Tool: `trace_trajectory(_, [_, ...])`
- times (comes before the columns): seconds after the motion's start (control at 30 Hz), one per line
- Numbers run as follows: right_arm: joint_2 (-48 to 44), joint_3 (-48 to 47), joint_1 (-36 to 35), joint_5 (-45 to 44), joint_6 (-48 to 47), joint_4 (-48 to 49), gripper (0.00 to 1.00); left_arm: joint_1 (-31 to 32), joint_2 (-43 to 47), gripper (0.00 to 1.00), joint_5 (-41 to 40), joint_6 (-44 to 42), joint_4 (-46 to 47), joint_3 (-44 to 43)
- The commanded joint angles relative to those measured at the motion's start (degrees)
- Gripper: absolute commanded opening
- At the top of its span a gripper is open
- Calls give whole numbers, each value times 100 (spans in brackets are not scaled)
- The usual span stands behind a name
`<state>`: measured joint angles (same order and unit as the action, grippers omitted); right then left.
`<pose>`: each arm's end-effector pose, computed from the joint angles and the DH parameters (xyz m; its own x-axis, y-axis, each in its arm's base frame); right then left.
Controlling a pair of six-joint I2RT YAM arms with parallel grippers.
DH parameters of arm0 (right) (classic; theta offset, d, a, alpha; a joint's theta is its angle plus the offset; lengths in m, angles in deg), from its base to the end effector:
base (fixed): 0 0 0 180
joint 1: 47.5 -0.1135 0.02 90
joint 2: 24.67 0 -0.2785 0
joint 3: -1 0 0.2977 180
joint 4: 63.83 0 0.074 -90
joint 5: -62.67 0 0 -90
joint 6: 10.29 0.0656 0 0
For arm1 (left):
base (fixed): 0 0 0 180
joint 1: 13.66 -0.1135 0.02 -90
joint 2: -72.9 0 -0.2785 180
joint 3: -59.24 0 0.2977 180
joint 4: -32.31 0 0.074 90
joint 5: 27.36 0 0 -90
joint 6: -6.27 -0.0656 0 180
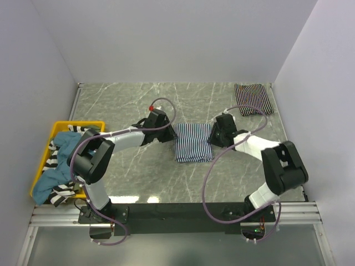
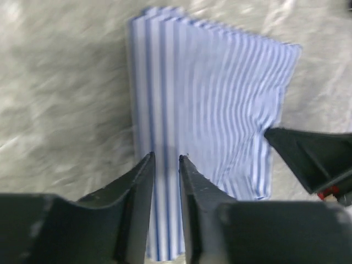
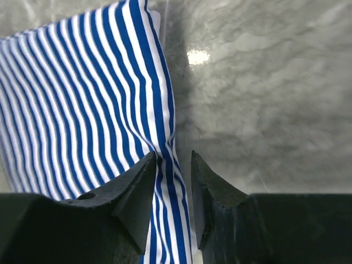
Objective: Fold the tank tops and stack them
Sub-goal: Fold the tank top
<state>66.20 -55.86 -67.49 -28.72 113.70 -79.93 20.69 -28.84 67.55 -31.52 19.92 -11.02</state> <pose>0.3393 0.1218 0.1184 -0.7807 0.3107 -0.5421 0.1319 0.9300 0.3431 0.3527 -0.2478 0.1341 -0.8351 -0.3829 -0.3949 -0.0765 0.7917 -0.6061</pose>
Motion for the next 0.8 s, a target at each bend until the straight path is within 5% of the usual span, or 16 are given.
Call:
trace_trajectory(0.0, [-919,-214,39,-388,106,-448,40,54,163,30,-25,-378,-117,-464])
trace_trajectory(0.2, [-1651,199,-180,-135,484,-346,40,160,-48,21,247,-474,-74,-614])
trace_trajectory(0.77, [-439,1139,-278,314,1197,755,39,406,-892,22,432,-211,339,-413])
